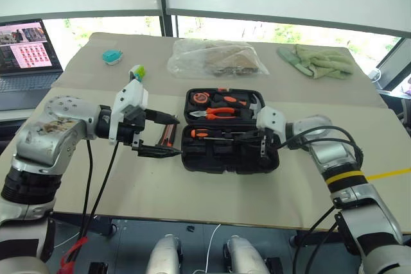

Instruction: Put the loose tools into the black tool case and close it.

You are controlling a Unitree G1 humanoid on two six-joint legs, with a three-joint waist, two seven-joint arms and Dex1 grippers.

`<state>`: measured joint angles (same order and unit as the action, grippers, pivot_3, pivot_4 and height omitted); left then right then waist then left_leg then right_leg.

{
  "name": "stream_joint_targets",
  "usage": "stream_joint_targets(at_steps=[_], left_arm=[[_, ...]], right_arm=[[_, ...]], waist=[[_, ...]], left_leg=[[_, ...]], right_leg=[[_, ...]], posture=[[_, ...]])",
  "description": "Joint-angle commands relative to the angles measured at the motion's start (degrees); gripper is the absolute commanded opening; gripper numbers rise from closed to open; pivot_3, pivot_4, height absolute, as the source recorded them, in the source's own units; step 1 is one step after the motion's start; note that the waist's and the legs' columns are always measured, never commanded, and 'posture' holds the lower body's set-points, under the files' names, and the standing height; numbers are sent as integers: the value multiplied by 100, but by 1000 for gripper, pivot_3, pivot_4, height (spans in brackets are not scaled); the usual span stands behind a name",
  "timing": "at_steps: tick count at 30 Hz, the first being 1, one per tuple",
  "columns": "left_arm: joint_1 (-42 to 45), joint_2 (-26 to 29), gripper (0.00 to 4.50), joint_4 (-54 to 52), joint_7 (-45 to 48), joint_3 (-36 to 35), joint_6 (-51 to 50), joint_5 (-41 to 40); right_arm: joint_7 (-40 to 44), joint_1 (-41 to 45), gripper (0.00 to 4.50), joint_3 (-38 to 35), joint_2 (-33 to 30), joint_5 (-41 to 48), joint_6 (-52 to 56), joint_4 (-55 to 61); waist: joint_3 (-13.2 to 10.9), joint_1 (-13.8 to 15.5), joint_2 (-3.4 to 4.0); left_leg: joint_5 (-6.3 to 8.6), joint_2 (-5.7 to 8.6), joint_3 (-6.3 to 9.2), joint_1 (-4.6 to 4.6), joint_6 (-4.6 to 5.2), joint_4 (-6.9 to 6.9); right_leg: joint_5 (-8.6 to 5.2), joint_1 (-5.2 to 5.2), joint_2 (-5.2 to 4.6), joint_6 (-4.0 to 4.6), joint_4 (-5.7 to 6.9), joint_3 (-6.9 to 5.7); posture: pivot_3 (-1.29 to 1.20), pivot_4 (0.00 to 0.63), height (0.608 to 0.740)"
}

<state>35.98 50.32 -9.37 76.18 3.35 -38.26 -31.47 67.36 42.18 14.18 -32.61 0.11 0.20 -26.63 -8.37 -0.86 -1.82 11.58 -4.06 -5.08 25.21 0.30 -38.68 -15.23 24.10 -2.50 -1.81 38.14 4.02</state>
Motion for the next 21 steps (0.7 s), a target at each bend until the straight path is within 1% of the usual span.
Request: stream_joint_targets(at_steps=[1, 3, 7, 10, 13, 16, 17, 18, 20, 21], left_arm=[[140, -41, 4500, -1, 5, -4, 122, 28], [146, -84, 4500, 31, -10, 24, 145, 48], [134, -135, 4500, 78, -45, 22, 166, 82], [29, -114, 4500, 51, -157, -68, 141, 95], [-243, -7, 4500, -92, -489, -414, 22, 63], [-749, 170, 4500, -311, -908, -1031, -226, -56], [-1111, 256, 4500, -417, -1066, -1390, -330, -67], [-1525, 337, 4500, -536, -1183, -1752, -415, -62], [-2685, 454, 4500, -782, -1325, -2676, -559, 75], [-3191, 473, 4500, -853, -1348, -3055, -562, 171]], right_arm=[[-577, 93, 17, 269, 56, -655, 22, -467], [-675, 135, 17, 236, 103, -636, 153, -487], [-397, -6, 17, 51, 66, -257, 440, 30], [4, -251, 17, -322, -49, 533, 1230, 1195], [53, -384, 17, -876, -241, 1326, 2202, 2345], [-109, -435, 17, -1416, -439, 1975, 2970, 3128], [-149, -462, 17, -1610, -547, 2221, 3255, 3411], [-149, -516, 17, -1771, -659, 2428, 3455, 3668], [-15, -699, 17, -2042, -966, 2937, 3937, 4217], [56, -811, 292, -2109, -1102, 3106, 4069, 4416]], waist=[[3, -11, -4], [3, -10, -5], [3, 31, -6], [3, 37, -6], [-1, 13, 0], [-6, -21, 4], [-6, -18, 4], [-6, -23, 4], [-6, -39, 4], [-6, -53, 4]], left_leg=[[0, 0, 0, -3, 0, 0], [-3, -1, 0, -8, -4, -2], [-5, 0, 1, -6, -8, -2], [-5, 0, 1, 2, -7, -1], [-4, -1, 3, 7, -7, 8], [-4, -2, 4, 8, -7, 15], [-4, -3, 4, 6, -7, 18], [-4, -4, 5, 5, -7, 22], [-4, -4, 1, 0, -7, 32], [-4, -5, 0, -1, -7, 40]], right_leg=[[0, -3, 1, 1, 0, 0], [3, -6, 1, 4, 3, 0], [3, -6, 0, 3, 2, -1], [3, -1, -1, 2, 0, -1], [3, 7, 0, 2, 0, -1], [4, 16, 1, 4, 3, 3], [4, 16, 1, 4, 4, 2], [4, 15, 1, 4, 1, -1], [3, 16, -1, 5, -4, 0], [3, 18, -4, 6, -6, 1]], posture=[[0, 150, 740], [0, 150, 740], [0, 150, 740], [0, 150, 740], [0, 150, 740], [0, 150, 740], [0, 150, 740], [0, 150, 740], [0, 150, 740], [0, 150, 740]])
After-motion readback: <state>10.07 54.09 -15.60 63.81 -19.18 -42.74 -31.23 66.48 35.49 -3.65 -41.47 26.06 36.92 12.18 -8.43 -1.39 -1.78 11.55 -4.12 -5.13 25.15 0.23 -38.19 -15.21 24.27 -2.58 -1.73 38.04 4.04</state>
